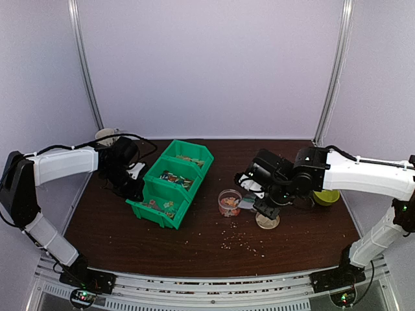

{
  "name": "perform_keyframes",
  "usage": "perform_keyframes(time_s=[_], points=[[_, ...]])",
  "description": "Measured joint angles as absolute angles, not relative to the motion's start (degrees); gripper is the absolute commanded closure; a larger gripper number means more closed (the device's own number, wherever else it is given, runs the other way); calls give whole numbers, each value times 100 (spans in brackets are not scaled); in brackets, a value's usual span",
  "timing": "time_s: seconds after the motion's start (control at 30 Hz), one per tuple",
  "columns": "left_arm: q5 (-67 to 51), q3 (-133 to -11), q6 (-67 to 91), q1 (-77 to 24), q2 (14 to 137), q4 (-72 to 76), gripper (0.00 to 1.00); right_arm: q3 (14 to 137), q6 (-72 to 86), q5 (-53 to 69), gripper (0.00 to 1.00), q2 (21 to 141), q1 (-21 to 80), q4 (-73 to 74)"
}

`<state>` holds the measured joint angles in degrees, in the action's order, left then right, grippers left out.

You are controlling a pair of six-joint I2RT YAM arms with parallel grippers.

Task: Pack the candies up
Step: Place the plate at the center of the board.

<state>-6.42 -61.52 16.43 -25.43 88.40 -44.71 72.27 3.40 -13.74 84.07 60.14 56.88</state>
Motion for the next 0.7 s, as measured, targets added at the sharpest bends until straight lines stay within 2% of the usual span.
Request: perform_keyframes(time_s=[0.3,0.7], points=[[-639,-6152,1643,-2543,8840,-4477,100,7240,132,-1400,100,8357,6042,5426],[-624,-6152,1643,-2543,8840,-4477,100,6357,-644,-1599,100,7684,6556,3538]])
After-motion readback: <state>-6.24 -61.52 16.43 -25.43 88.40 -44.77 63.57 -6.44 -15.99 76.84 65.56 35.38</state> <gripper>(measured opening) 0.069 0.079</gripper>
